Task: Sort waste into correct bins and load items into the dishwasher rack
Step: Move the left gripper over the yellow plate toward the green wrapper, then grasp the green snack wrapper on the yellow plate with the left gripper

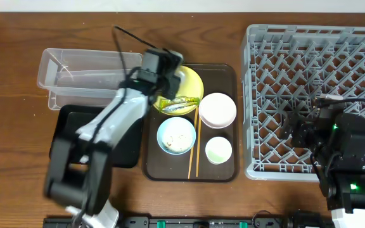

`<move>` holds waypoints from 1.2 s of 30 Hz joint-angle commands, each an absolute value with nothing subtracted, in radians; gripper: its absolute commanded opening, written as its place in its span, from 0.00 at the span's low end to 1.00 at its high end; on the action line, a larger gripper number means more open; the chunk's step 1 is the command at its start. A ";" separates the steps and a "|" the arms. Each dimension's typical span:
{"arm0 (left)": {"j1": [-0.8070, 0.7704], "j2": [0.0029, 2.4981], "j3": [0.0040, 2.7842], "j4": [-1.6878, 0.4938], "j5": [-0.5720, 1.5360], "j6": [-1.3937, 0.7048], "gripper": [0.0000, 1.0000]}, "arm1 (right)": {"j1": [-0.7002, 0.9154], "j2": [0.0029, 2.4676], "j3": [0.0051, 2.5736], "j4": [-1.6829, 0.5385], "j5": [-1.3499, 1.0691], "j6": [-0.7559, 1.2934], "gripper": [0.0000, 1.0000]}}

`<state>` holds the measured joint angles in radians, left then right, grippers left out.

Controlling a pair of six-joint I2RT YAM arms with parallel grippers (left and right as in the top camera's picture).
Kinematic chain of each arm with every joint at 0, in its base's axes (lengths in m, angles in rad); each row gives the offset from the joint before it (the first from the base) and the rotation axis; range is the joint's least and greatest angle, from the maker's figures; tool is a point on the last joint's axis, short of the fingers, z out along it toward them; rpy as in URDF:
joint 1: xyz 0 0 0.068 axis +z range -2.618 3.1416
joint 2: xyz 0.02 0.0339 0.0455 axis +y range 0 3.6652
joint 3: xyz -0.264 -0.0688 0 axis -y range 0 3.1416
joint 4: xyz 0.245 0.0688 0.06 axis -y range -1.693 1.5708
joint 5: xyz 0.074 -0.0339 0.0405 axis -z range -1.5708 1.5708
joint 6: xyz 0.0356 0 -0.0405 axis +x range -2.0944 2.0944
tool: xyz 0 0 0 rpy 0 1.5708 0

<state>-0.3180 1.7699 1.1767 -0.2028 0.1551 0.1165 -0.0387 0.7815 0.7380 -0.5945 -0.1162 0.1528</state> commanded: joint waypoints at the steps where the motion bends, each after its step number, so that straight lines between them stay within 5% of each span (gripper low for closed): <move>1: -0.244 1.617 1.190 -0.224 0.046 0.066 0.06 | -0.022 0.778 0.759 -0.594 -0.125 0.164 0.99; 6: -0.133 1.560 1.190 -0.273 0.032 0.066 0.07 | -0.022 0.778 0.759 -0.594 -0.125 0.164 0.99; 8: -0.093 1.566 1.190 -0.304 0.033 0.066 0.17 | -0.022 0.778 0.759 -0.594 -0.125 0.164 0.99; 9: -0.076 1.571 1.189 -0.318 0.033 0.066 0.34 | -0.022 0.778 0.759 -0.594 -0.125 0.164 0.99; 16: -0.065 1.551 1.190 -0.344 0.135 0.067 0.59 | -0.022 0.778 0.759 -0.594 -0.125 0.164 0.99; 21: -0.149 1.539 1.189 -0.408 0.359 0.197 0.67 | -0.022 0.778 0.759 -0.595 -0.125 0.164 0.99; 36: -0.384 1.753 1.182 -0.485 0.216 0.443 0.73 | -0.022 0.778 0.759 -0.595 -0.125 0.164 0.99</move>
